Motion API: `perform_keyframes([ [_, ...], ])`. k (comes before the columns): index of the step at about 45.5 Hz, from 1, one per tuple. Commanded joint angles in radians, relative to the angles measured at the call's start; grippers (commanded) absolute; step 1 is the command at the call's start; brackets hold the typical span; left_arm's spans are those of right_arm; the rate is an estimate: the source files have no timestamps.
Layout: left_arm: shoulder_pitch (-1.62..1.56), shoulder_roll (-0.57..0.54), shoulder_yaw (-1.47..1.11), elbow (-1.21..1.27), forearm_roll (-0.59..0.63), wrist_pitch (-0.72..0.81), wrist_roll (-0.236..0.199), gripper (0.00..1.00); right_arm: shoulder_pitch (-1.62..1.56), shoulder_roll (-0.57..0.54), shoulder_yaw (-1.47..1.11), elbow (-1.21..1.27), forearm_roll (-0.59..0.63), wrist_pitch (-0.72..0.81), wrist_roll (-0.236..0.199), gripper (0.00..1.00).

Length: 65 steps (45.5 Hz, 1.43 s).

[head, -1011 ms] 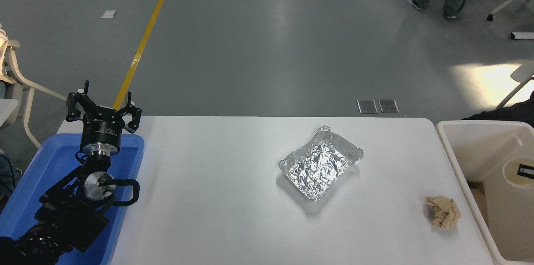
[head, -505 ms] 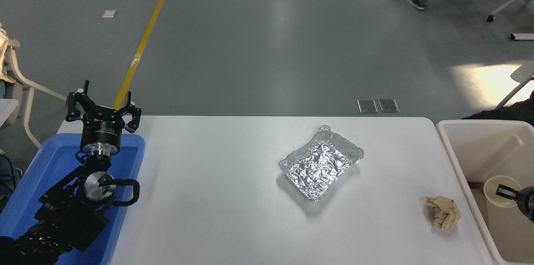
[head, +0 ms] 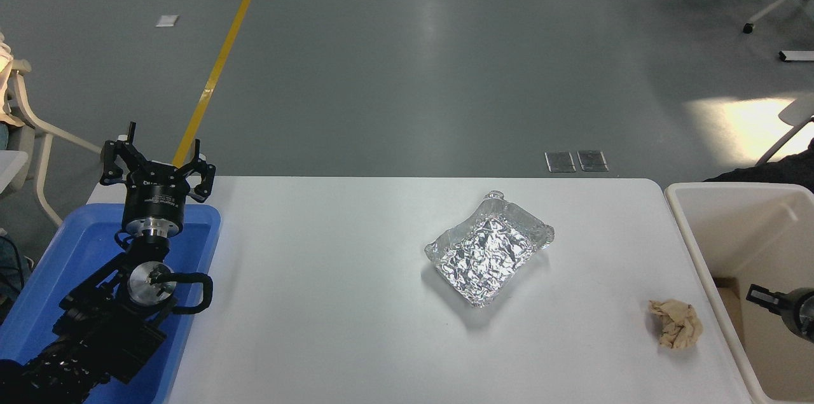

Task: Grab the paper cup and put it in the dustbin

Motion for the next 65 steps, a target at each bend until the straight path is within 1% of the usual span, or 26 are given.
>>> perform_keyframes([
  [1,0.000,0.000,0.000,0.000,0.001,0.000,0.000,0.99,0.344,-0.177,-0.197,0.337,-0.109,0.008,-0.004,1.00],
  [6,0.000,0.000,0.002,0.000,0.001,-0.002,0.000,0.99,0.661,-0.194,-0.472,0.560,-0.146,0.031,0.001,1.00],
  [9,0.000,0.000,0.002,0.000,0.001,-0.002,0.002,0.99,0.873,-0.172,-0.651,0.693,-0.155,0.063,0.001,1.00],
  [11,0.000,0.000,0.002,0.000,0.001,-0.002,0.000,0.99,0.999,-0.139,-0.733,0.781,-0.155,0.077,0.001,1.00],
  [16,0.001,0.000,0.002,0.000,0.001,-0.002,0.002,0.99,1.218,-0.065,-0.788,0.973,-0.154,0.126,-0.001,1.00],
  [21,0.001,0.000,0.002,0.000,0.001,-0.002,0.000,0.99,1.359,0.016,-0.775,1.077,-0.128,0.233,0.002,1.00],
  [26,0.001,0.000,0.002,0.000,0.001,-0.002,0.000,0.99,1.436,0.087,-0.742,1.108,0.000,0.331,0.002,1.00],
  [35,0.001,0.000,0.002,0.000,0.000,-0.002,0.000,0.99,1.498,0.165,-0.627,1.116,0.242,0.543,0.001,1.00],
  [40,0.001,0.000,0.000,0.000,0.000,0.000,0.000,0.99,1.554,0.228,-0.609,1.123,0.408,0.594,-0.002,1.00],
  [42,0.001,0.000,0.000,0.000,0.000,0.000,0.000,0.99,1.573,0.265,-0.609,1.126,0.464,0.594,-0.004,1.00],
  [44,0.001,0.000,0.000,0.000,0.000,0.000,0.000,0.99,1.593,0.326,-0.609,1.126,0.524,0.592,-0.004,1.00],
  [47,0.001,0.000,0.000,0.000,0.000,0.000,0.000,0.99,1.600,0.389,-0.607,1.128,0.567,0.589,-0.004,1.00],
  [52,0.001,0.000,0.000,0.001,0.000,0.000,0.000,0.99,1.604,0.456,-0.577,1.128,0.590,0.585,-0.002,1.00],
  [65,0.001,0.000,0.000,0.000,0.000,0.000,0.000,0.99,1.604,0.466,-0.563,1.126,0.601,0.588,0.001,1.00],
])
